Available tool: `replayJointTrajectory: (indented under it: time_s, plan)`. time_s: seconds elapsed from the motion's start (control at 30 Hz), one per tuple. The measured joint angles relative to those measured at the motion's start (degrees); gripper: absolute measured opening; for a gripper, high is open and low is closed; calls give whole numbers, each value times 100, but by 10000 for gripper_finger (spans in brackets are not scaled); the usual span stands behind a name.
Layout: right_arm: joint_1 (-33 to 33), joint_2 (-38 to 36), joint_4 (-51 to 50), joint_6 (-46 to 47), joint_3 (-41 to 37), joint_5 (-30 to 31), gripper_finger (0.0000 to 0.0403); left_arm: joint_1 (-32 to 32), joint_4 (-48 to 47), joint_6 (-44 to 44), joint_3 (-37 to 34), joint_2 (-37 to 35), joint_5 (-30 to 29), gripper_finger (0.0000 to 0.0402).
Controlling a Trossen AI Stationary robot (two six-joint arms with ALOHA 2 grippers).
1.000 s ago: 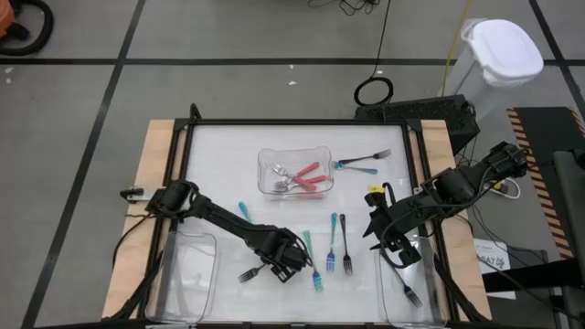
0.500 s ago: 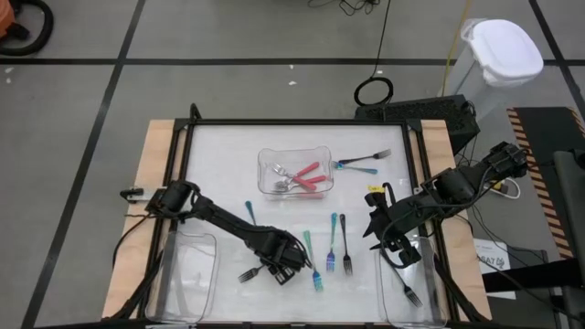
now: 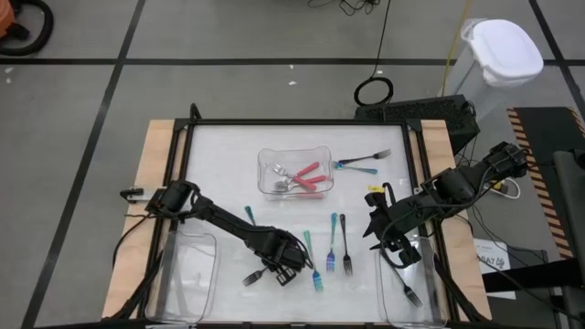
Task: Sort silverware by color (type)
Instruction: Put the black fork into the right transparent bin
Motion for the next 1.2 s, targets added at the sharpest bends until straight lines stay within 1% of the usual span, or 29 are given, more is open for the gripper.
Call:
replayJointTrajectory:
  time_s: [0.7,0.77,0.83,0.93,1.0,1.1,1.2]
  plan:
    - [0,0,4,233,0,-9,153,4,73,-330,77,-48,-20,0]
    - [0,0,56,445,-2,-2,153,4,49,-328,181,-48,-93,0]
    - [0,0,127,863,-2,22,153,4,57,-331,286,-50,-185,0]
    - [-47,0,135,1732,-2,404,153,4,43,-332,435,-50,-313,0]
    - [-119,1,93,2187,-2,499,153,4,48,-331,550,-50,-402,0]
    - [-228,0,81,2489,-2,473,153,4,55,-332,654,-50,-481,0]
    - [-313,2,82,2547,-2,411,153,4,-19,-345,658,-50,-450,0]
